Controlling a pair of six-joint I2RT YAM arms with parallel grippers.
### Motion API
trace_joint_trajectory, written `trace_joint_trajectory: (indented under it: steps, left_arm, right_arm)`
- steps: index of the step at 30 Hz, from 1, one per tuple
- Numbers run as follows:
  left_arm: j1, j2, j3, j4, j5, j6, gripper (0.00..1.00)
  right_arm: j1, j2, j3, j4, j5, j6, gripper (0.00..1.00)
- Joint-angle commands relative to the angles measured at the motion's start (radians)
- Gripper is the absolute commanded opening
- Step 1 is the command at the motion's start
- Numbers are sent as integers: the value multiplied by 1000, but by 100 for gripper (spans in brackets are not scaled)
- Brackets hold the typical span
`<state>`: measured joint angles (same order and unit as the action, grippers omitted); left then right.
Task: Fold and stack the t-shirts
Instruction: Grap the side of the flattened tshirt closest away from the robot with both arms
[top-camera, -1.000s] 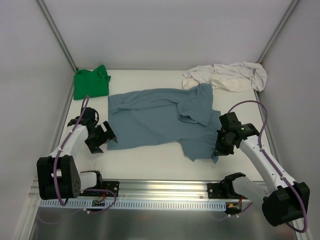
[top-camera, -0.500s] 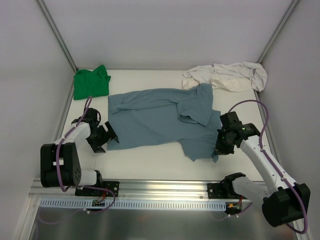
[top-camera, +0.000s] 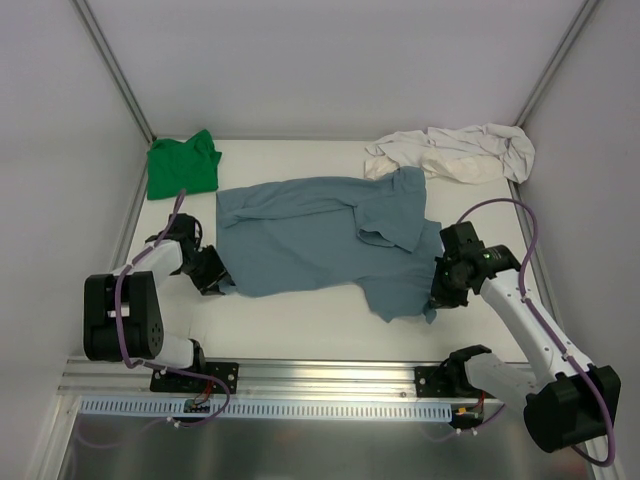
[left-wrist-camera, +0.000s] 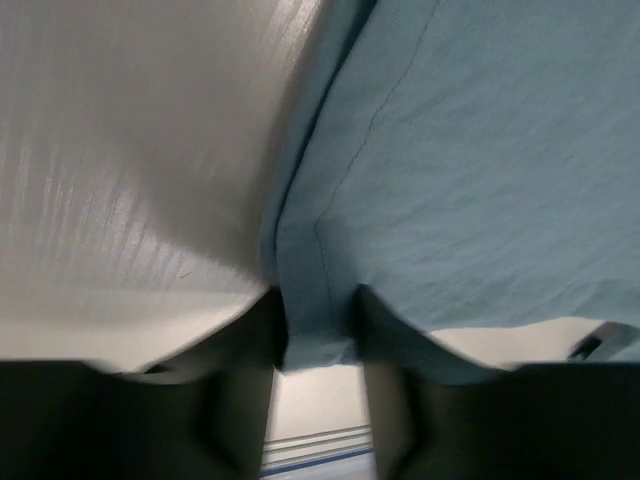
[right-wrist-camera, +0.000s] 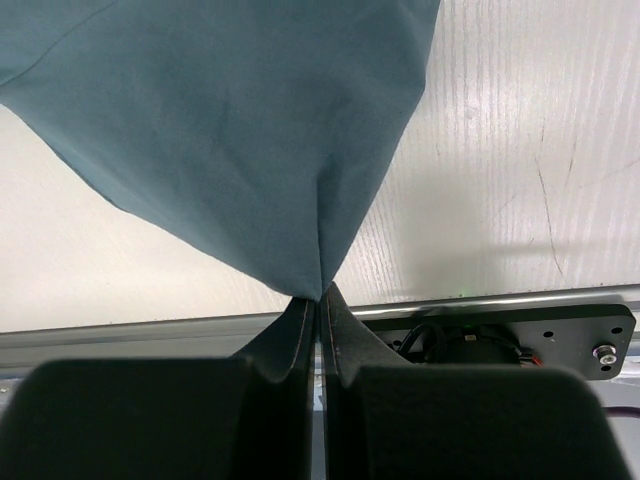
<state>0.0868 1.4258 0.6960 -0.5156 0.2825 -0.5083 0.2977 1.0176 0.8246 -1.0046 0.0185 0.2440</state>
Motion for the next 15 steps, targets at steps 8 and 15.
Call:
trace_joint_trajectory:
  steps: [8, 15]
  left_arm:
    - [4, -31, 48, -29, 26, 53, 0]
    - [5, -93, 131, -122, 17, 73, 0]
  right_arm:
    - [-6, 16, 44, -11, 3, 21, 0]
    - [-6, 32, 77, -6, 4, 24, 0]
